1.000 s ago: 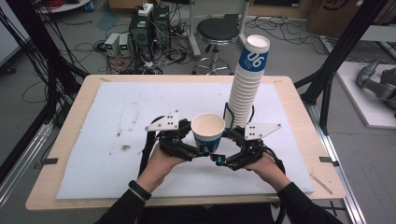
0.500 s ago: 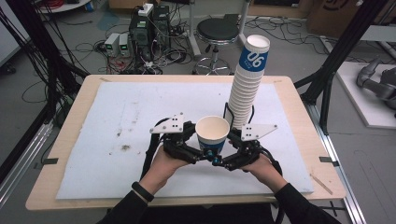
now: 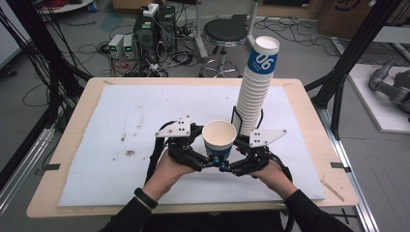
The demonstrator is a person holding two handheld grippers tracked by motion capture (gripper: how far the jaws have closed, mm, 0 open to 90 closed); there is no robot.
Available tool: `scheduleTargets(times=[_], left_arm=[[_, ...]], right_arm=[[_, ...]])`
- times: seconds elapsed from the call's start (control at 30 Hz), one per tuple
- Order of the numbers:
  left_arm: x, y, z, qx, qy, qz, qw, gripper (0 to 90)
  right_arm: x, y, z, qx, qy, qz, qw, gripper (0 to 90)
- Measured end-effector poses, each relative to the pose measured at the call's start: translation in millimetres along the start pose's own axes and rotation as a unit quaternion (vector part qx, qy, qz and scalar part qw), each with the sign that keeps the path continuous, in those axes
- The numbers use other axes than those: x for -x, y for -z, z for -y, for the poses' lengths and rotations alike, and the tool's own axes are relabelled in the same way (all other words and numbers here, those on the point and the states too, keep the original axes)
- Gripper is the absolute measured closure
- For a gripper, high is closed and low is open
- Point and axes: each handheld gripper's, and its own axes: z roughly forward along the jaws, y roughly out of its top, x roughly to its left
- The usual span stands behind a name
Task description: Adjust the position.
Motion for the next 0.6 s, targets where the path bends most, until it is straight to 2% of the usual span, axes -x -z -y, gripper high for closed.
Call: scheduleTargets(times=[0.2, 0.37, 0.6], left_arm=[[1.2, 0.4, -2.4, -0.001, 0.002, -0.009, 1.0000, 13.9], [0.3, 1.9, -2.4, 0.002, 0.005, -0.009, 0.9999, 14.6], [-0.2, 3.9, -2.2, 0.007, 0.002, -0.006, 1.0000, 22.3]], right_arm=[[-1.5, -2.4, 0.9, -0.004, 0.002, -0.004, 1.0000, 31.0], [-1.4, -2.6, 1.0, -0.004, 0.004, -0.003, 1.0000, 31.0], [-0.7, -2.4, 1.3, -0.004, 0.003, 0.000, 1.0000, 31.1]])
